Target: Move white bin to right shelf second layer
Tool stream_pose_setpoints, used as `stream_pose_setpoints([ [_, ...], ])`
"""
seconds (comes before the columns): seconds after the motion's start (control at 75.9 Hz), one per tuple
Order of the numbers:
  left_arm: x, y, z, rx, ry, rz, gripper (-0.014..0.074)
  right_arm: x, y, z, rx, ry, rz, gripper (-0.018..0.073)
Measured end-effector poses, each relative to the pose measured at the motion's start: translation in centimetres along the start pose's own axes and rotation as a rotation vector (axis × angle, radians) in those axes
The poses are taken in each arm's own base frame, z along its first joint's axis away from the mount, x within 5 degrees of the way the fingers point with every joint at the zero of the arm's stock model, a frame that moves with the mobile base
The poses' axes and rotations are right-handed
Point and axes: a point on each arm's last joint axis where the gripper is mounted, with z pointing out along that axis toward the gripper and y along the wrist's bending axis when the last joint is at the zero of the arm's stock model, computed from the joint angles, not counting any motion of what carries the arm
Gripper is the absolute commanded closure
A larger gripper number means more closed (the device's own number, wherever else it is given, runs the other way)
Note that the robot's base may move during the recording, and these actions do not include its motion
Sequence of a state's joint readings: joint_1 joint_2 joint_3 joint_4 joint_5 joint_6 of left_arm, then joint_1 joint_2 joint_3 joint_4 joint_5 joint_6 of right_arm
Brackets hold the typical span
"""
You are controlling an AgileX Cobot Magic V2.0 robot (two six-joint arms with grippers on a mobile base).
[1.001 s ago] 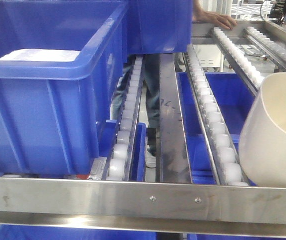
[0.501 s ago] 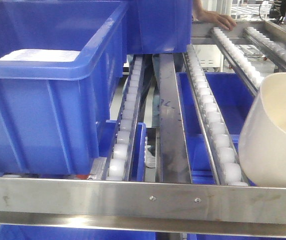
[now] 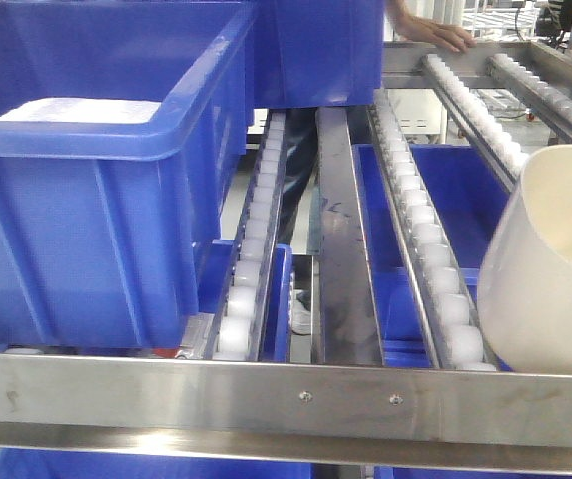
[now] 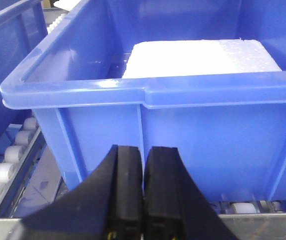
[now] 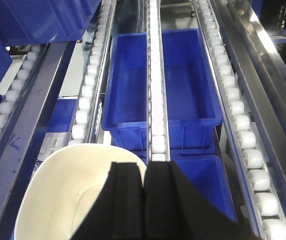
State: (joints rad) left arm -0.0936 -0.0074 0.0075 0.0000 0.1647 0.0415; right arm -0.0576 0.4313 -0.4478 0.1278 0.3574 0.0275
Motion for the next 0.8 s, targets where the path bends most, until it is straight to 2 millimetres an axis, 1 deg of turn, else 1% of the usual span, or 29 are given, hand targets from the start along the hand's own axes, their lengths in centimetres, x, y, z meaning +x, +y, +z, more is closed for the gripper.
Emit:
stream_pose_setpoints([
  [0.395,0.0,0.0,0.0,0.000,0.000,0.000,0.0512,-0.1,0.0,0.0,0.000,-0.012,0.000,0.0505],
  [0.606,0.0,0.0,0.0,0.000,0.000,0.000,0.0512,-0.3,0.1,-1.6,-0.012,-0.110,-0.003,0.0505],
  [0.698,0.0,0.0,0.0,0.000,0.000,0.000,0.0512,0.5,0.0,-2.1,-0.015,-0.147,-0.004,0.0505],
  [0.803,0.0,0.0,0.0,0.000,0.000,0.000,0.0512,2.5,-0.4,-2.2,-0.014,-0.156,-0.001,0.0505],
])
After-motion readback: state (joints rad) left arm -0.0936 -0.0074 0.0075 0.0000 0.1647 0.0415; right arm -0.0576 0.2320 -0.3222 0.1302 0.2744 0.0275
